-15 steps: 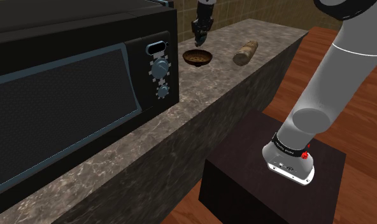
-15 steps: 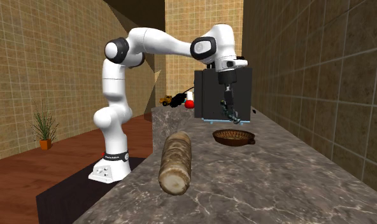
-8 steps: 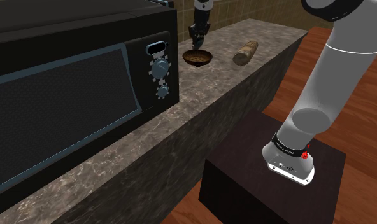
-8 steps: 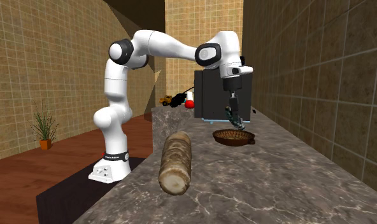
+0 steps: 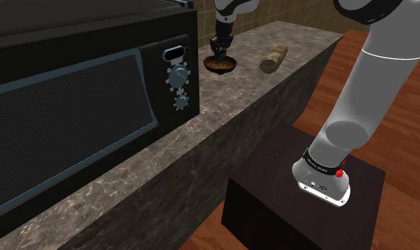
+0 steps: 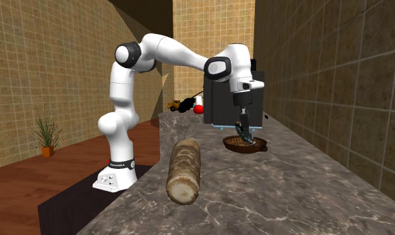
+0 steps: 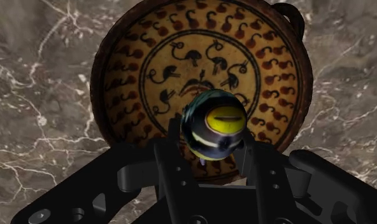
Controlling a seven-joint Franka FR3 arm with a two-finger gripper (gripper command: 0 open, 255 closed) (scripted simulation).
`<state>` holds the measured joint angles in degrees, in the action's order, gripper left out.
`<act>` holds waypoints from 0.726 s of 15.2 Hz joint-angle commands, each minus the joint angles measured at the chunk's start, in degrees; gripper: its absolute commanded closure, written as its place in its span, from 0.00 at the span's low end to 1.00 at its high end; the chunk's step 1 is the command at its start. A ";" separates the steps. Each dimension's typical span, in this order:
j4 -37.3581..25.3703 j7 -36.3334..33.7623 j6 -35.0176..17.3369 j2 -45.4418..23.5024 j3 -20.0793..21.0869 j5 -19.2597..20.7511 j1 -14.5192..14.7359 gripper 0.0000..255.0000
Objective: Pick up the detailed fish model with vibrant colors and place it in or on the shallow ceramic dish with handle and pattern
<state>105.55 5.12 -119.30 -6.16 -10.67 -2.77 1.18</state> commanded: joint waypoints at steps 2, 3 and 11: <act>0.46 0.11 -0.60 -0.11 -0.02 -0.05 -0.04 1.00; 0.46 0.11 -0.60 -0.11 -0.02 -0.05 -0.04 1.00; 0.45 0.11 -0.59 -0.11 -0.02 -0.05 -0.04 0.00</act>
<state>106.00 5.23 -119.89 -6.28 -10.69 -2.82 1.14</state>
